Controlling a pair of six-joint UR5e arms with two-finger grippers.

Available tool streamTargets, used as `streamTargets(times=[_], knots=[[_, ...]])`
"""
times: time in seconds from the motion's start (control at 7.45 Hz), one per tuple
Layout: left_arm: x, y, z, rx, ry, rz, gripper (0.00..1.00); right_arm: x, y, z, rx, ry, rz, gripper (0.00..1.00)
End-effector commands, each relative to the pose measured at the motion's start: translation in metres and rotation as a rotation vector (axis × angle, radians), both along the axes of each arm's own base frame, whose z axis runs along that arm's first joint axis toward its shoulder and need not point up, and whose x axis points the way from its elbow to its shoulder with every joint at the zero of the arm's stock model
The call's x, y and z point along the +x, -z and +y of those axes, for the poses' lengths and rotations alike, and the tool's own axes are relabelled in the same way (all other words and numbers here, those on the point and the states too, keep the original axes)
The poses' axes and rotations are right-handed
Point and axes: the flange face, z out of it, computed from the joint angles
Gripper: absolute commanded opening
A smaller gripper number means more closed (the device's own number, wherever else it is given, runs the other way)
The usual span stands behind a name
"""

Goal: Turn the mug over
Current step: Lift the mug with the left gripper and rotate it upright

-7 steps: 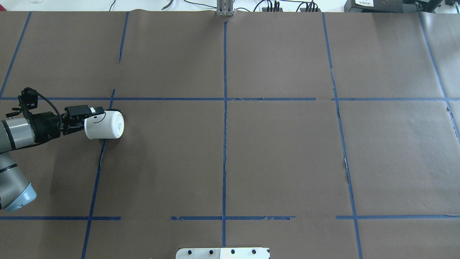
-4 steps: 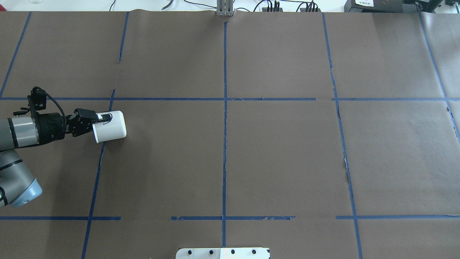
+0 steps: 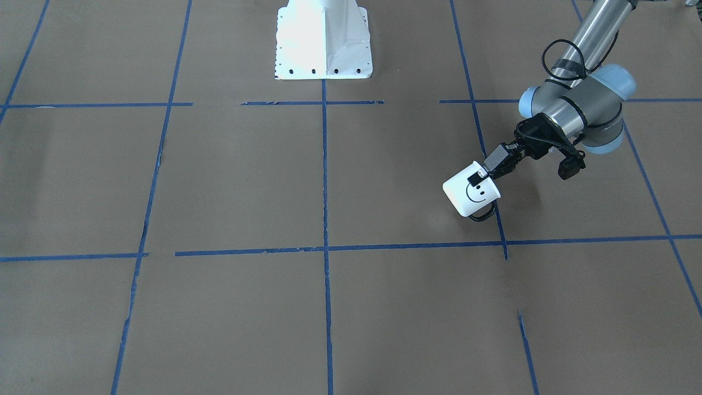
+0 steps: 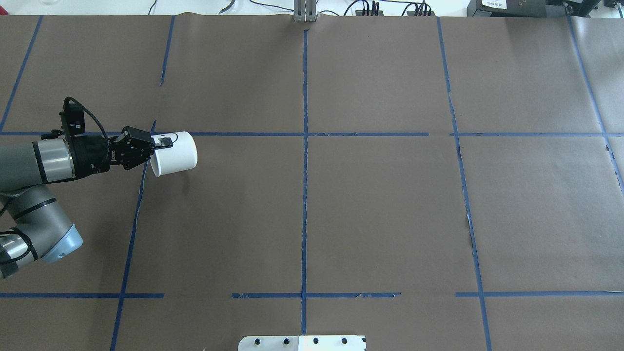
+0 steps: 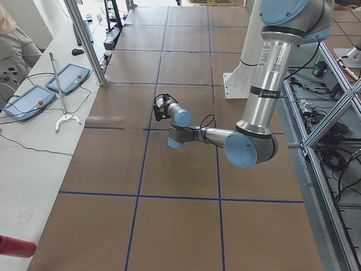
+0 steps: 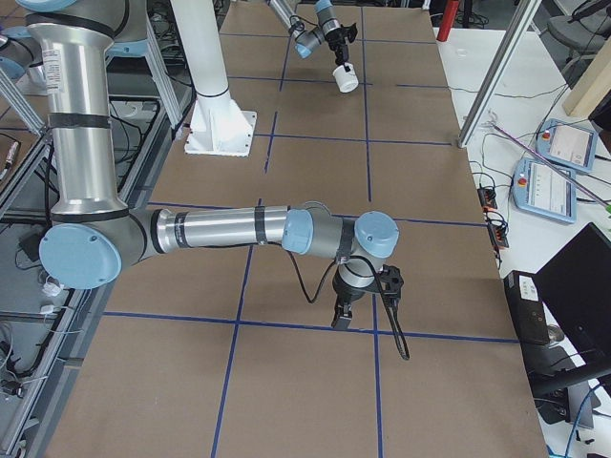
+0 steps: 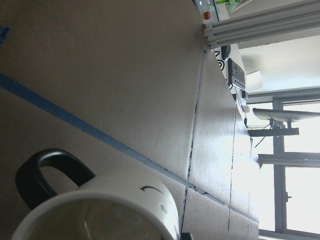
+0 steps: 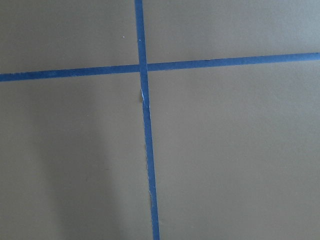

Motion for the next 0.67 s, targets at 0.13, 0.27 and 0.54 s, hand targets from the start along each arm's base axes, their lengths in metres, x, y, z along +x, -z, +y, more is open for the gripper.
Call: streamTargets(times=[0.13,0.27,0.54], knots=[[0.015,0.077,-0.021,-0.110,-0.106,-0.173,0.00,0.000,0.000,0.000,0.000,0.000,0.000,1.00],[0.031,0.109,-0.031,-0.170,-0.136,-0.260,0.00,0.000,0.000,0.000,0.000,0.000,0.000,1.00],[0.073,0.188,-0.066,-0.272,-0.150,-0.422,0.00,0.000,0.000,0.000,0.000,0.000,0.000,1.00]])
